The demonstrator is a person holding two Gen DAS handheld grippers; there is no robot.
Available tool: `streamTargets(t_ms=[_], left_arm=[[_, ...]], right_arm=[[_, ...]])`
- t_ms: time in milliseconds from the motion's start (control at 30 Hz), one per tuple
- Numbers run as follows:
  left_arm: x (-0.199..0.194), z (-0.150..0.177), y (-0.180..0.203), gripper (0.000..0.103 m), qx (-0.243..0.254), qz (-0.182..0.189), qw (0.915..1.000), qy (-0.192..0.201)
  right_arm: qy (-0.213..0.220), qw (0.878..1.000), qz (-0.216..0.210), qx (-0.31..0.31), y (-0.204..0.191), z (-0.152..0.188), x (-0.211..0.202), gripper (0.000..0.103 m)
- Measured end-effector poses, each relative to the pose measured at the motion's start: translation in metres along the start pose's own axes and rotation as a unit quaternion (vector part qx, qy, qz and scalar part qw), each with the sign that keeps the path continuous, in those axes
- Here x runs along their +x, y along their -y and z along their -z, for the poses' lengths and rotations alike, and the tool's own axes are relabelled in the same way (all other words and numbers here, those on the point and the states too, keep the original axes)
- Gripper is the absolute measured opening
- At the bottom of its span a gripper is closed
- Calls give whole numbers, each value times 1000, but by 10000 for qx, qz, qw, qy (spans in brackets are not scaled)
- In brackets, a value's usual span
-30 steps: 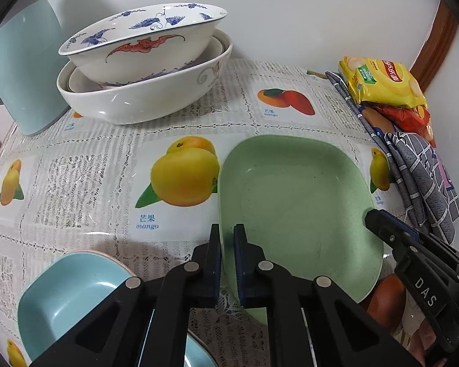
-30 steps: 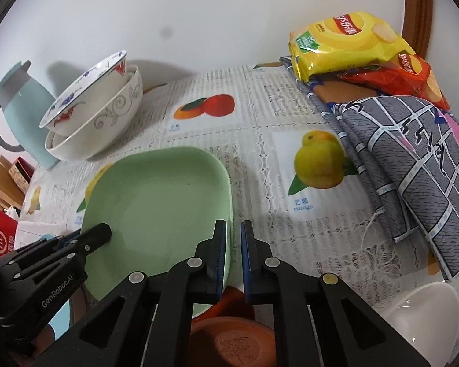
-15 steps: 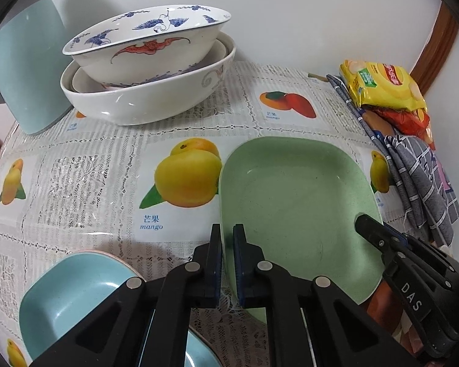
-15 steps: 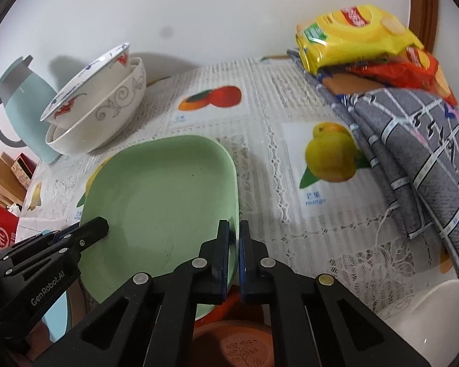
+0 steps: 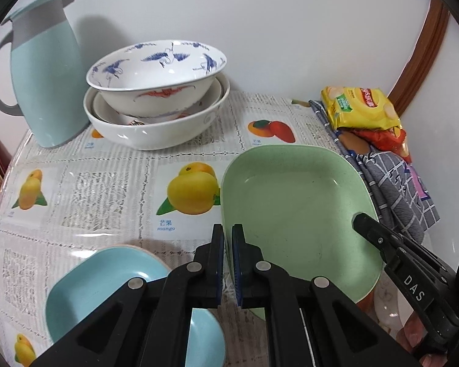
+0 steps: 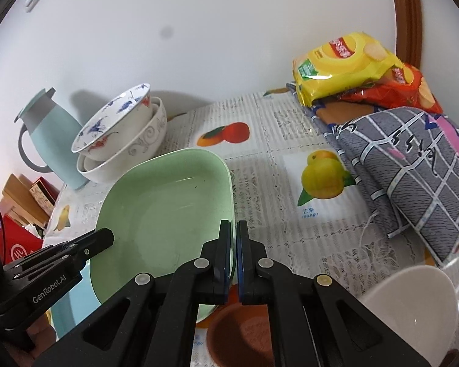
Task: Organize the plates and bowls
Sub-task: 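Lift the green plate with both grippers and carry it over the blue plate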
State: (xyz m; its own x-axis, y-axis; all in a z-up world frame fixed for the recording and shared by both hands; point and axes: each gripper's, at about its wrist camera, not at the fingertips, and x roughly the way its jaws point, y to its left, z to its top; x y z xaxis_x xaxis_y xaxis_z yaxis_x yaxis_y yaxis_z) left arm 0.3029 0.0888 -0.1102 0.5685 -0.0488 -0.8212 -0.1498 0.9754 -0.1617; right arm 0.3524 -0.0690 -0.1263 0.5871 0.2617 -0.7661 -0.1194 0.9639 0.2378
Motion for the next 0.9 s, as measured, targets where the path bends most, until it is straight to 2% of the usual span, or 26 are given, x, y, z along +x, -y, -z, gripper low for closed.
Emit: streamTargets(t_ms=[900], left_arm=[[-94,57,-27,6,-223,-71,9994,245]], right_arm=[[291,9993,81,-210,-55,48,-95,4]])
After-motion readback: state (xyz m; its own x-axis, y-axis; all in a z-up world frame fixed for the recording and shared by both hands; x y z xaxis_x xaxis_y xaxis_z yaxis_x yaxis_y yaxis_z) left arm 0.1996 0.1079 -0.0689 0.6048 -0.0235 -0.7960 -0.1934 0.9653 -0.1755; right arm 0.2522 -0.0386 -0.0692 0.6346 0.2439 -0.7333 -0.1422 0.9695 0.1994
